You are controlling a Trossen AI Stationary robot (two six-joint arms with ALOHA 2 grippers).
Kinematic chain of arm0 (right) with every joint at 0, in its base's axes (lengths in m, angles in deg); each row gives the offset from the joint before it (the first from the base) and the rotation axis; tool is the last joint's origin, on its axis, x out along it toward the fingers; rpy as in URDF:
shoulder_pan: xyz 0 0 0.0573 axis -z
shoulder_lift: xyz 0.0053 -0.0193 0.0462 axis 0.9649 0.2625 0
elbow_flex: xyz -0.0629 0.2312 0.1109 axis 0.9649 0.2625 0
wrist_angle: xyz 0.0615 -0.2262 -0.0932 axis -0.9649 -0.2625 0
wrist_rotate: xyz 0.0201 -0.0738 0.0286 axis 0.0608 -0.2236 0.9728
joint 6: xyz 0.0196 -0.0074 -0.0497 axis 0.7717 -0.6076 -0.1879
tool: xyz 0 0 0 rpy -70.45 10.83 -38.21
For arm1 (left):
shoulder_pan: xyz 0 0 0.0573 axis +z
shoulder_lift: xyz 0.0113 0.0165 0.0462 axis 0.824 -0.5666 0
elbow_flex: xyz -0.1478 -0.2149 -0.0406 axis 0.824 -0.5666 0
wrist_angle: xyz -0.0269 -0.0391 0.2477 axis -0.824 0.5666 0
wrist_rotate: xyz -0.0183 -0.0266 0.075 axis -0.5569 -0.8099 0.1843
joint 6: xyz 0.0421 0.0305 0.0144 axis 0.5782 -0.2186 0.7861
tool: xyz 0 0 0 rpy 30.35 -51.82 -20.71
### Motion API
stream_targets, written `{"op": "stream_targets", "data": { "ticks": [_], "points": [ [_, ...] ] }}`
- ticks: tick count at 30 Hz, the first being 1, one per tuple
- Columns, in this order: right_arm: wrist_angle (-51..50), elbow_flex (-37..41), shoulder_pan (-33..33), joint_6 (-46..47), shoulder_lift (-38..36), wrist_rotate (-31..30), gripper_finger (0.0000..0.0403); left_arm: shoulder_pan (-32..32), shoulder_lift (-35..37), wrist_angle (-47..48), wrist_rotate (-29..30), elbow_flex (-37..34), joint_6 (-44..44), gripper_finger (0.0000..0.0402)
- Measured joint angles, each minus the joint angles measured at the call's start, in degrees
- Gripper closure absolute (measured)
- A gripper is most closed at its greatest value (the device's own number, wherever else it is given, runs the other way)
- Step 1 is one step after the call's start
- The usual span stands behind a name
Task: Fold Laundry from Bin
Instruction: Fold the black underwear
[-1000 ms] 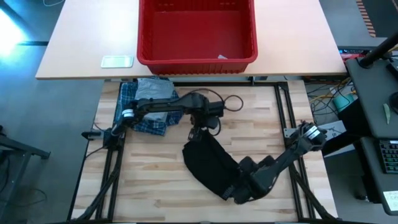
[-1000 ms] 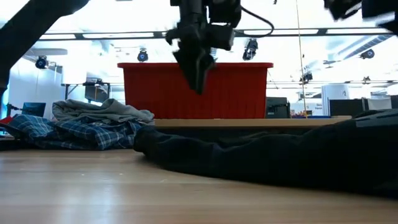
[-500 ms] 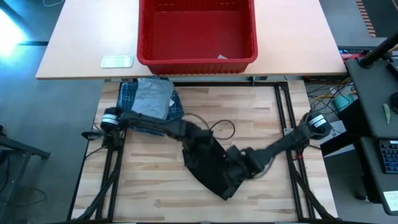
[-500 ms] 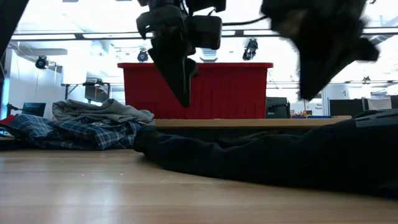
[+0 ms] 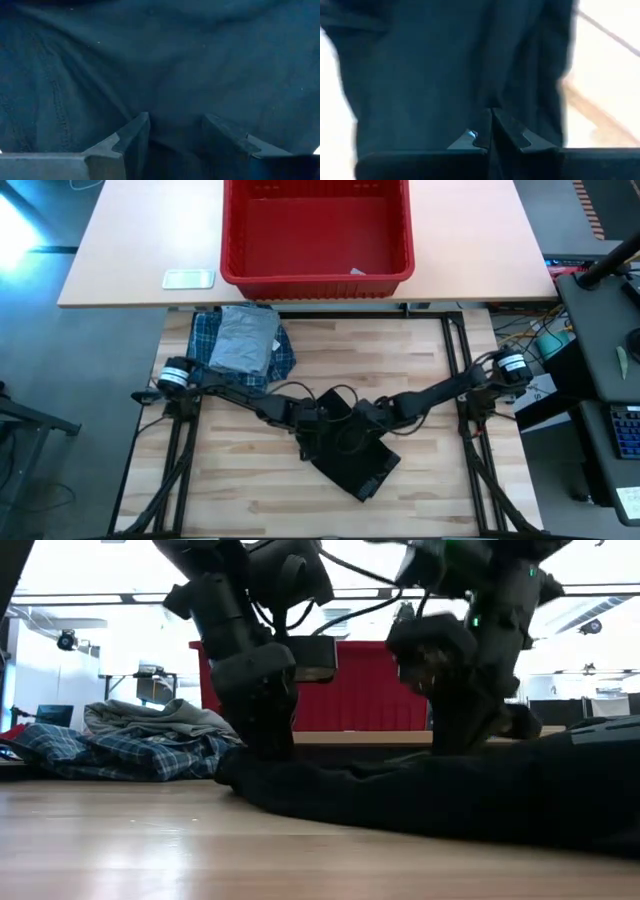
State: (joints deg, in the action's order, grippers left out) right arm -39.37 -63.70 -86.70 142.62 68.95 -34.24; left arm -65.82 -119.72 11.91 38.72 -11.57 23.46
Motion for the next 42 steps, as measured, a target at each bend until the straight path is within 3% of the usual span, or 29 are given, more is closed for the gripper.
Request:
{"op": "stream_targets", "data": {
  "ticks": [4,12,16,19,27,35,42],
  "points": [
    [-1.47,2.92,1.95,-0.17,-0.43,-2.54,0.0394,0.02,0.21,-1.72,0.07,-1.58,-1.00,0.0231],
    [-12.81,3.44,2.73,-2.67,-9.39,-7.16,0.0394,0.10,0.22,-0.82,0.05,-1.42,-1.91,0.0231],
    [-0.49,4.48,2.80,-9.46,-11.21,-6.47,0.0394,0.14,0.01,0.50,0.22,-0.18,-2.97,0.0231],
    [6.54,4.80,4.09,-12.87,-8.45,-4.26,0.0394,0.14,-0.12,1.22,0.28,0.79,-3.18,0.0231],
    [8.36,4.95,8.93,-20.63,1.11,-2.83,0.0394,0.10,-0.20,2.19,0.51,1.03,-4.52,0.0231],
    [4.75,4.99,10.55,-24.39,-5.57,-7.55,0.0394,0.01,0.13,5.45,0.82,0.48,-5.76,0.0231],
    [19.68,5.38,11.03,-28.26,-2.89,-2.50,0.0394,0.03,0.05,5.94,0.85,1.06,-6.13,0.0231]
  ]
}}
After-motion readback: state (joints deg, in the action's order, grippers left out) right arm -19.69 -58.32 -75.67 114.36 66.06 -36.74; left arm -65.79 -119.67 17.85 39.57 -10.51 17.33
